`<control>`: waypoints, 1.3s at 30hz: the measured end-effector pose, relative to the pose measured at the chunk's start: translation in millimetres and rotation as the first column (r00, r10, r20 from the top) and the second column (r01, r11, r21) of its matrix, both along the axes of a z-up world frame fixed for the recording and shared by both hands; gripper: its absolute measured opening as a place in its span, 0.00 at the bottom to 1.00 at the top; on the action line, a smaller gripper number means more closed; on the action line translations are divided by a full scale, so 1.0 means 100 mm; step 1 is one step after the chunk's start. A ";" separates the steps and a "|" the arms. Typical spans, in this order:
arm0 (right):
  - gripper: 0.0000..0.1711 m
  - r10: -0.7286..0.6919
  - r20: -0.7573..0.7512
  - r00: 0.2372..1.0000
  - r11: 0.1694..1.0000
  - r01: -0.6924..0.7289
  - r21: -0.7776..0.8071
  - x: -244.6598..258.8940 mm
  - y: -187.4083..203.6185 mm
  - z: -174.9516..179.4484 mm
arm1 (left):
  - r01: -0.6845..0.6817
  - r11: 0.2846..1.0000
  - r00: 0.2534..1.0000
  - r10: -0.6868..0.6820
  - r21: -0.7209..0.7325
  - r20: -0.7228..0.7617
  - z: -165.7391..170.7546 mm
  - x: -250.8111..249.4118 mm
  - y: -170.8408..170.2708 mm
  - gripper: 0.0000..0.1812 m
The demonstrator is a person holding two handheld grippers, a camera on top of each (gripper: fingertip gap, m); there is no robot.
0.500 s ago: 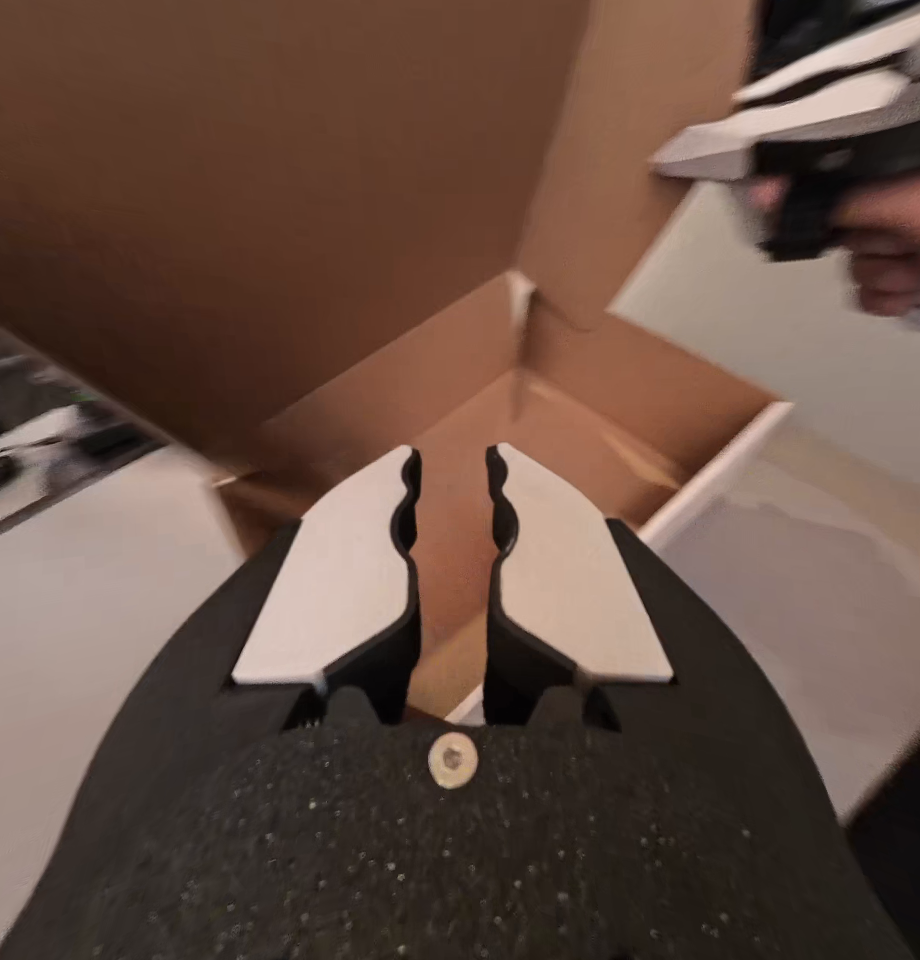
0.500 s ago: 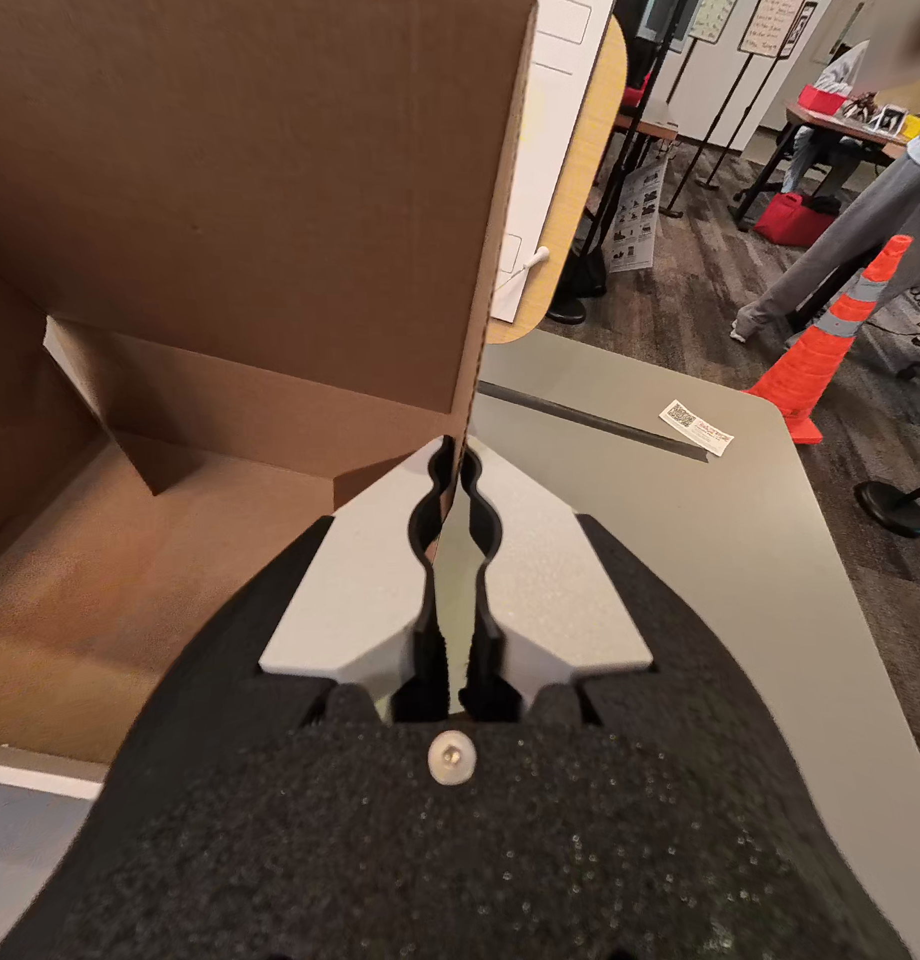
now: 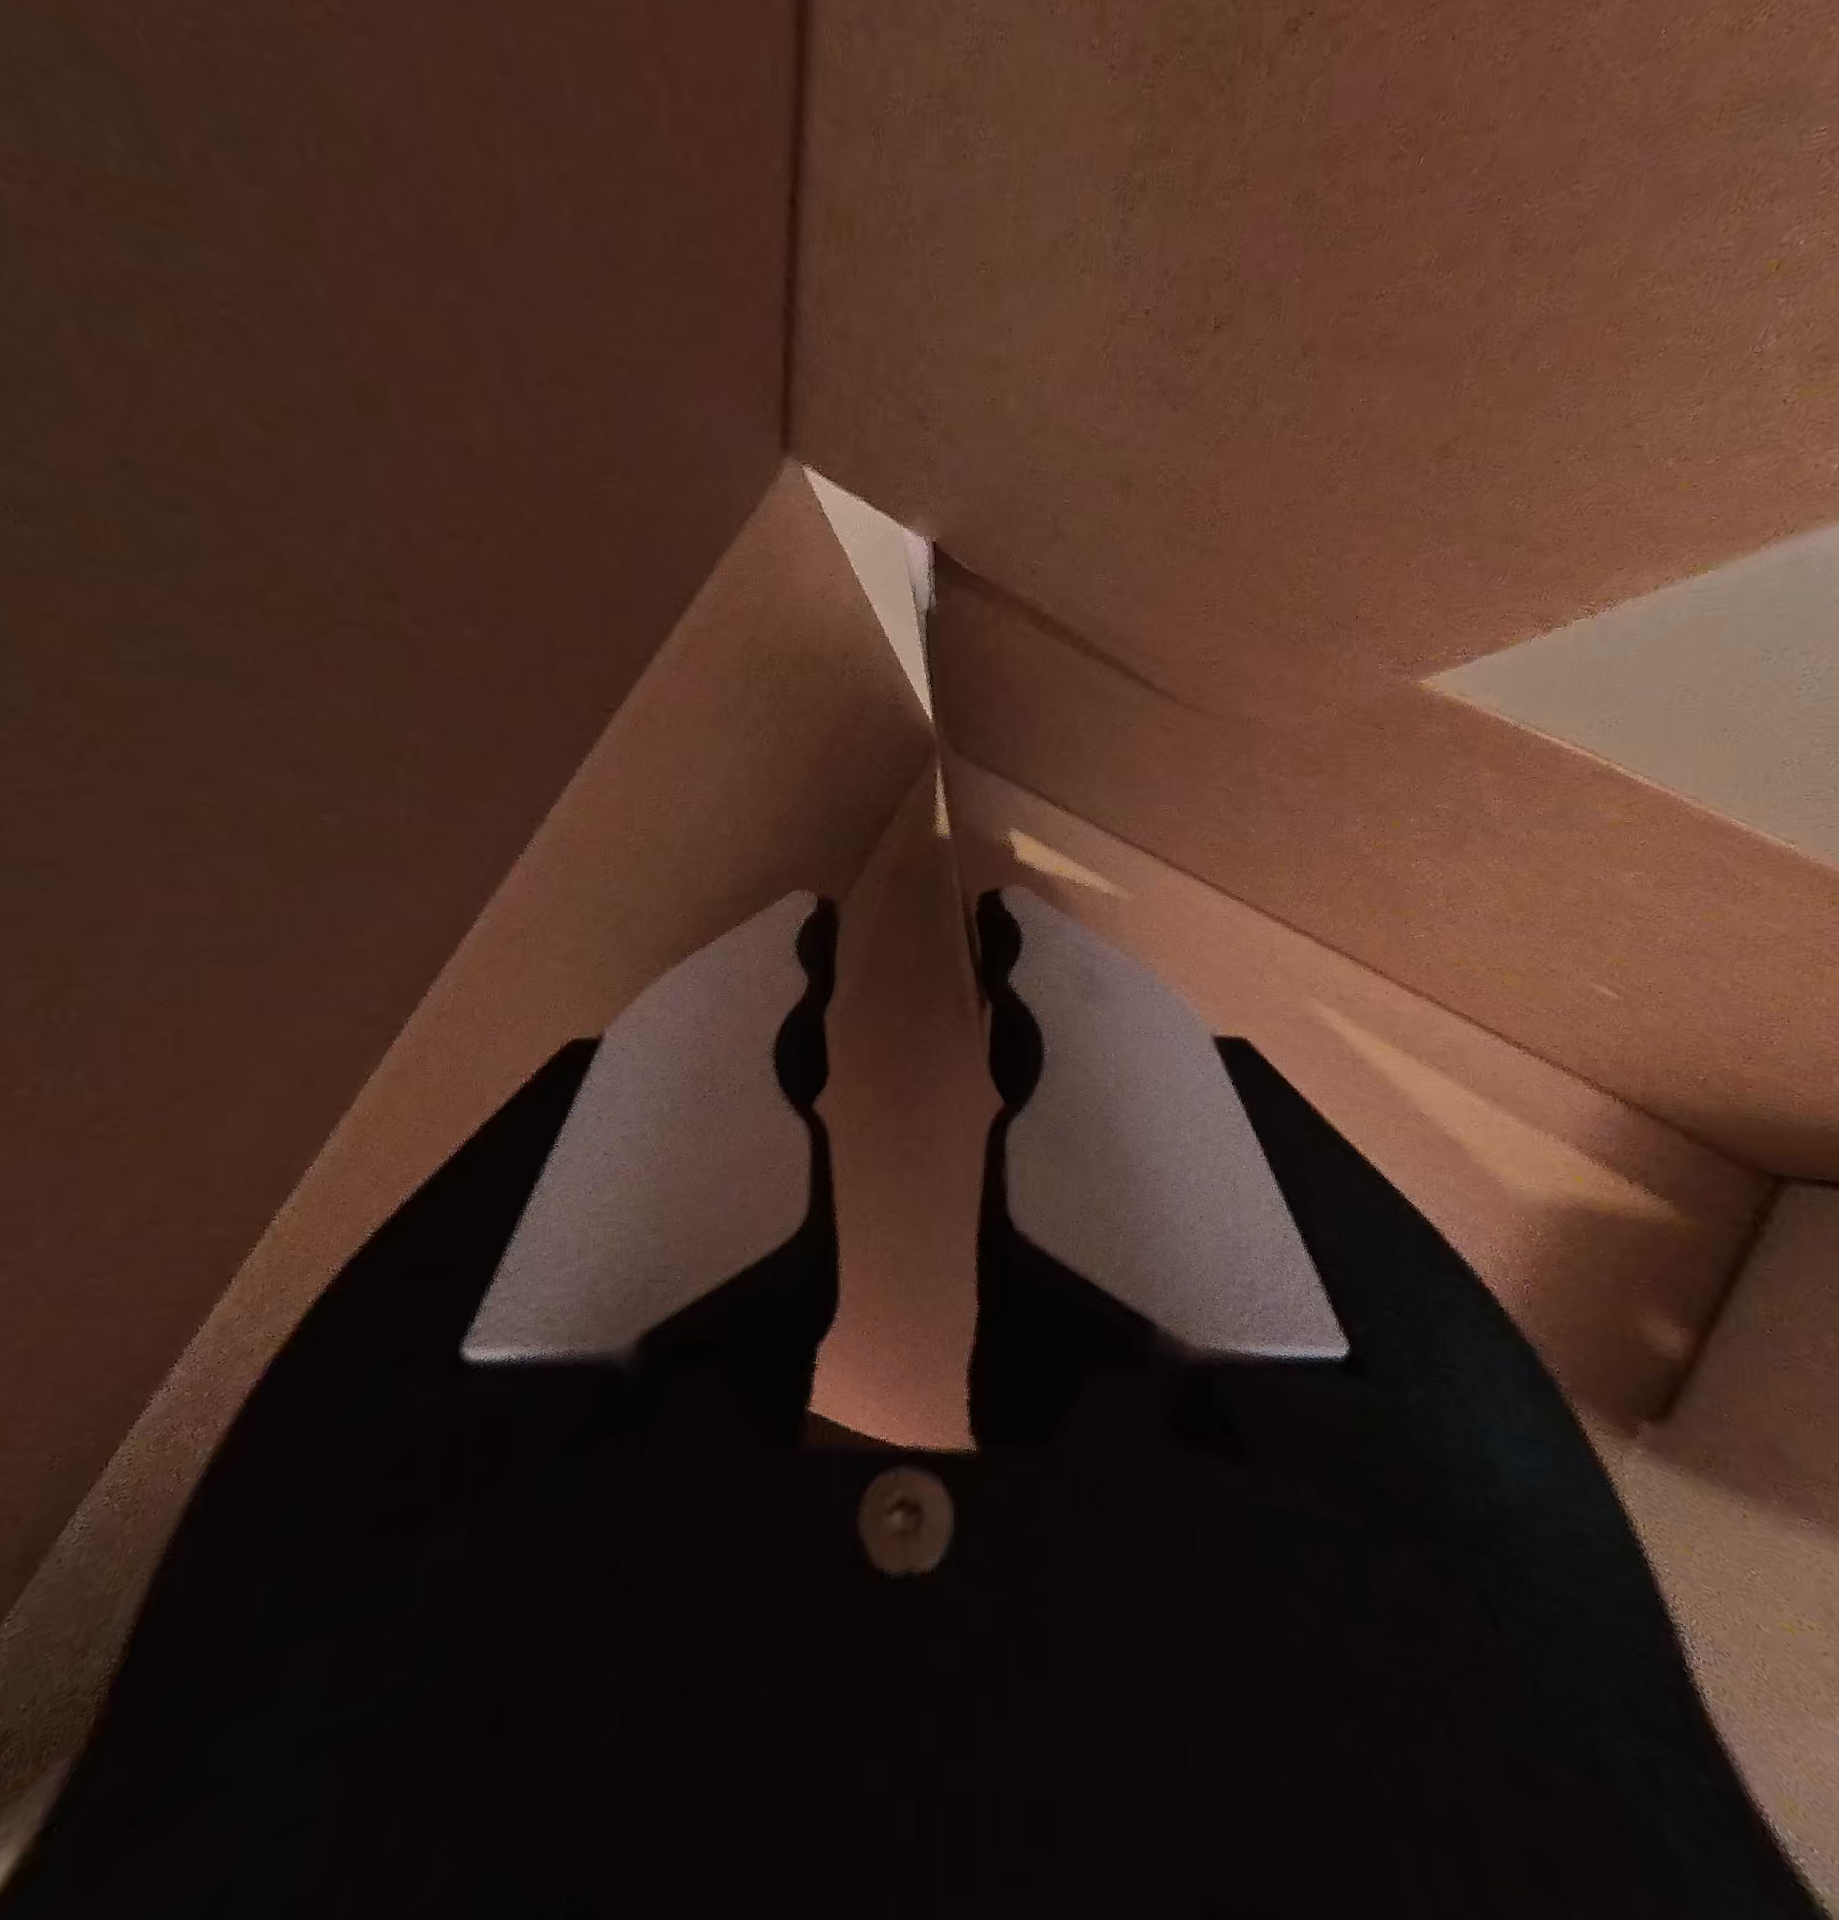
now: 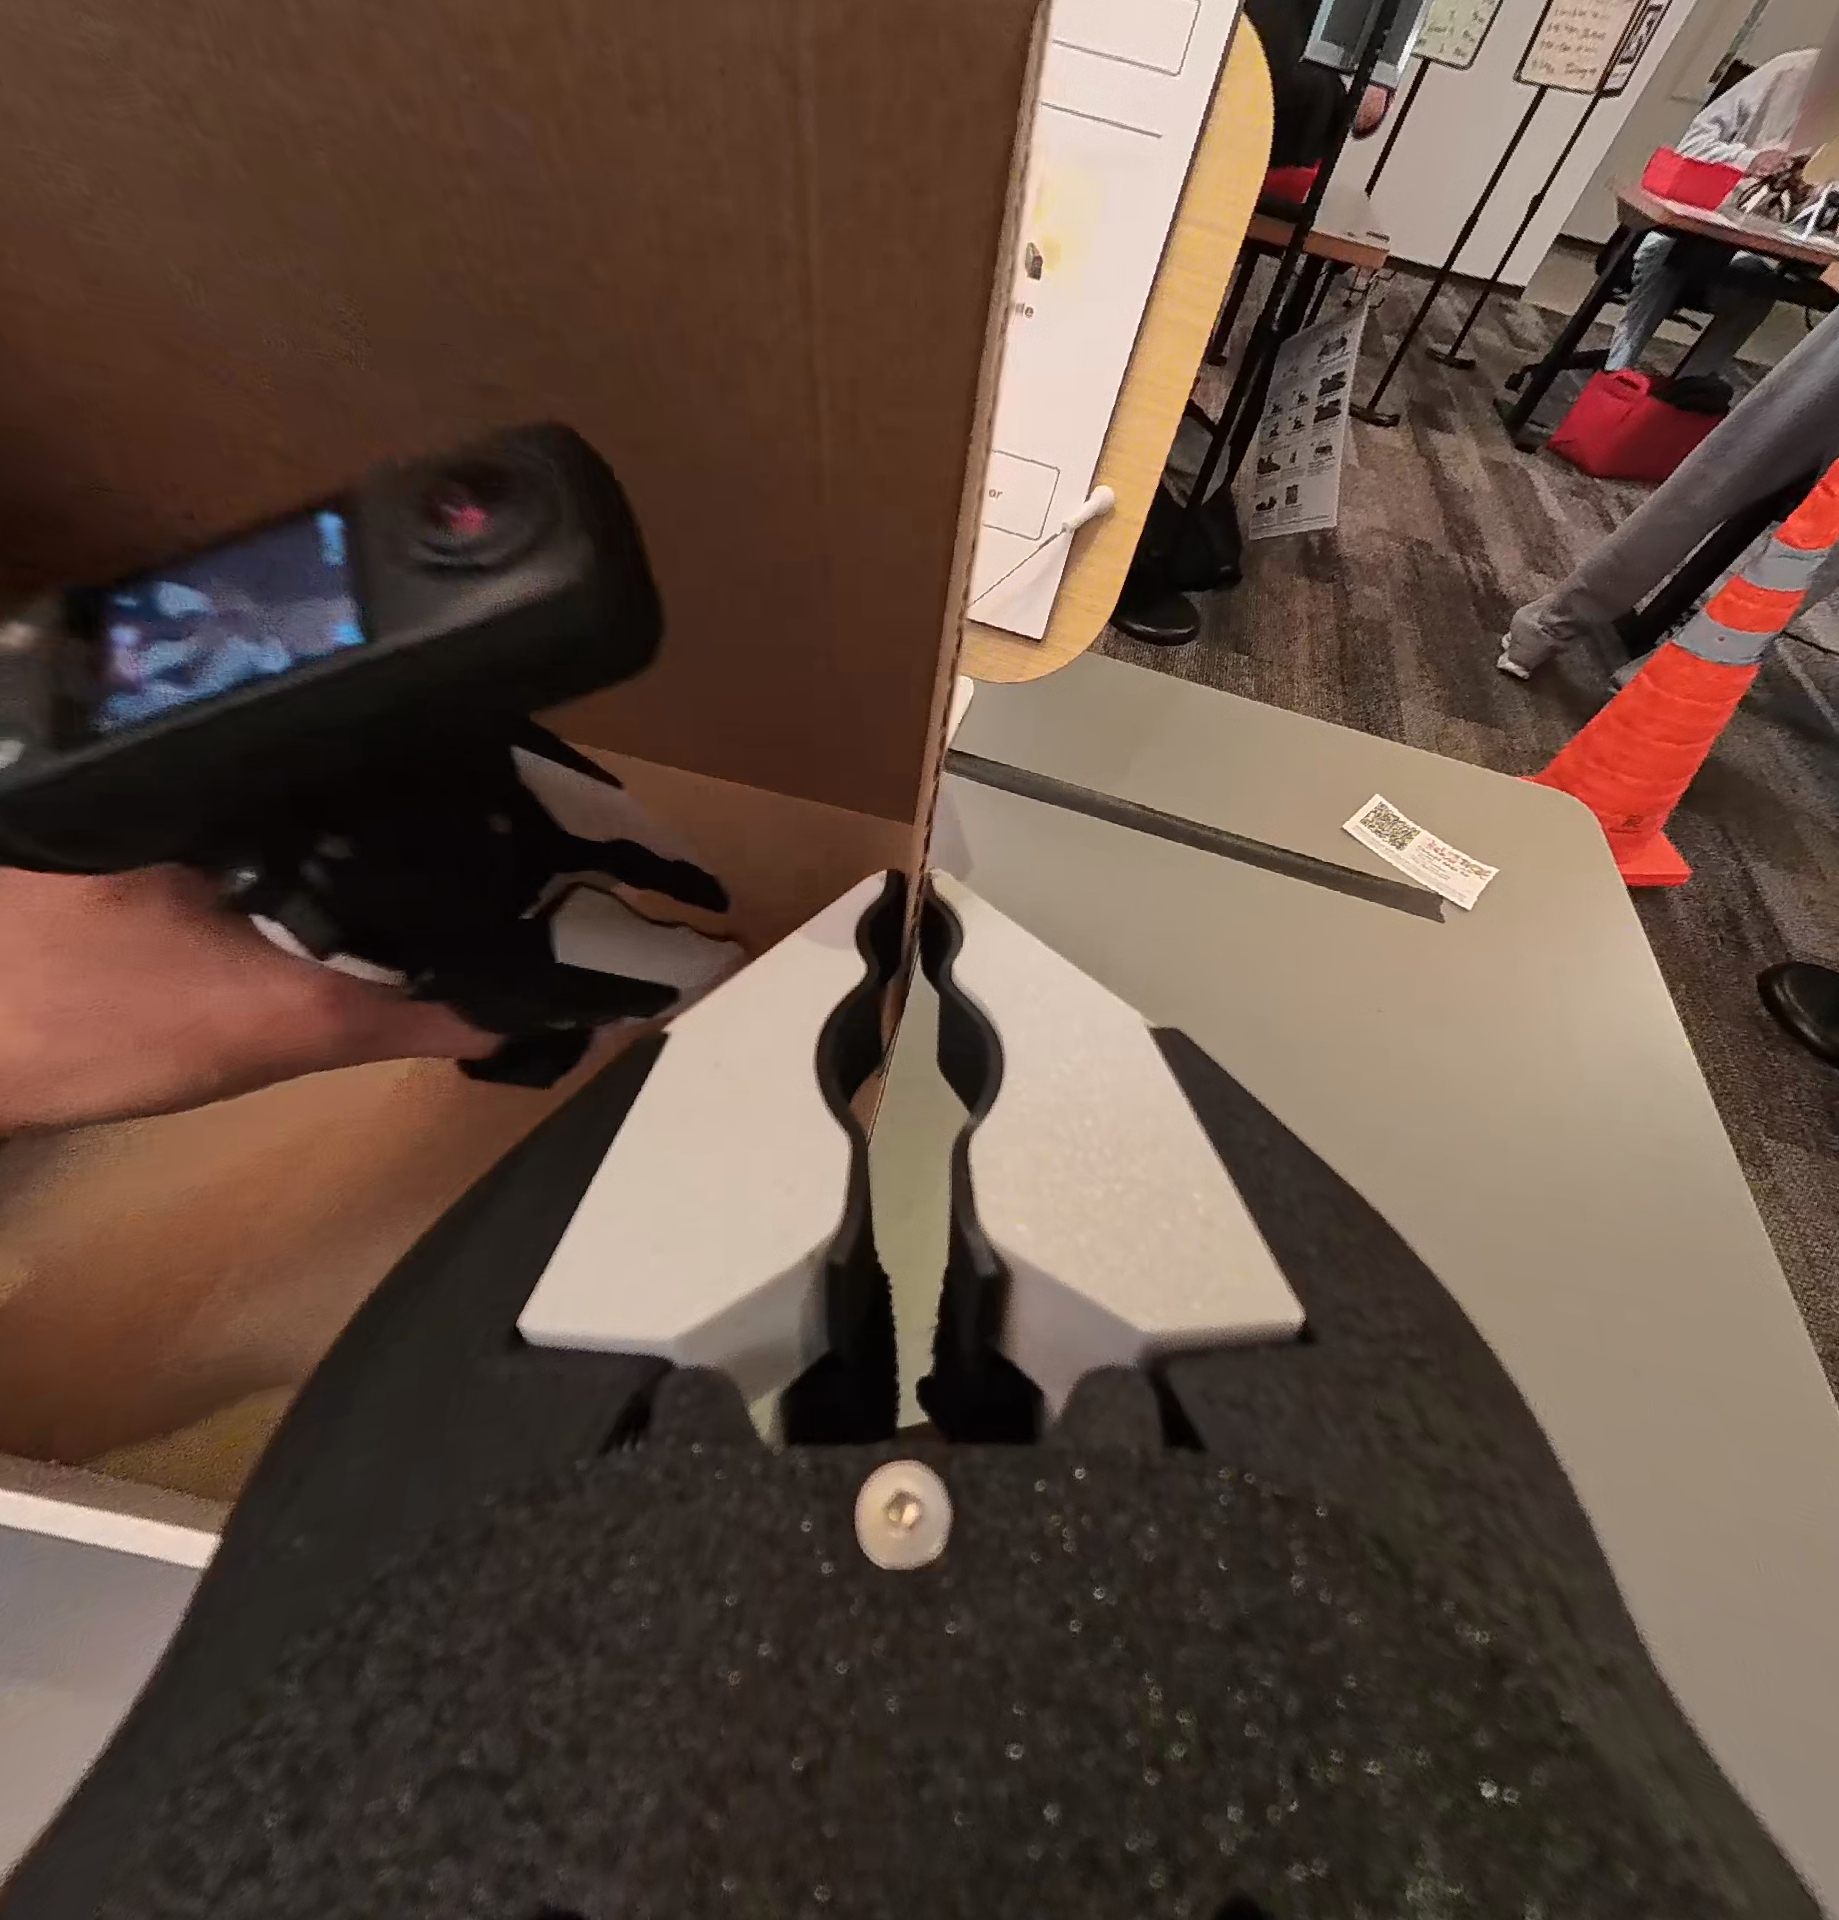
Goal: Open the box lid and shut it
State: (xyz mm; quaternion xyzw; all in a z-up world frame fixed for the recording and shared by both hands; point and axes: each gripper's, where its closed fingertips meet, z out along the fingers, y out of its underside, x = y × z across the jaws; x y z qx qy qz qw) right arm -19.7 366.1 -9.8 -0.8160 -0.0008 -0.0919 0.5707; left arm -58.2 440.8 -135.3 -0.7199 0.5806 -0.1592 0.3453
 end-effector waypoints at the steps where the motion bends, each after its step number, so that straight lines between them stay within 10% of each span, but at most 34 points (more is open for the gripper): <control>1: 0.01 0.001 -0.004 1.000 1.000 -0.001 -0.001 0.00 0.00 0.00 | -0.001 1.000 1.000 0.001 0.010 -0.009 -0.04 0.03 0.03 0.12; 18: 0.01 -0.012 -0.090 0.996 0.997 0.005 -0.078 -0.03 -0.02 -0.20 | -0.116 0.951 0.979 0.158 0.285 -0.131 -0.10 -0.08 0.46 0.09; 26: 0.01 -0.017 -0.098 0.995 0.997 0.010 -0.074 -0.04 -0.01 -0.30 | -0.014 0.948 0.979 0.078 0.319 -0.188 0.04 -0.28 -0.08 0.19; 33: 0.00 -0.008 -0.097 0.995 0.997 0.001 -0.073 -0.05 -0.02 -0.29 | 0.083 0.992 0.972 -0.101 0.091 0.213 0.95 -0.94 -1.53 0.18; 39: 0.00 -0.005 -0.092 0.996 0.998 -0.001 -0.065 -0.07 -0.03 -0.28 | -0.312 0.920 0.865 0.173 0.235 0.471 1.77 -2.19 -1.12 0.16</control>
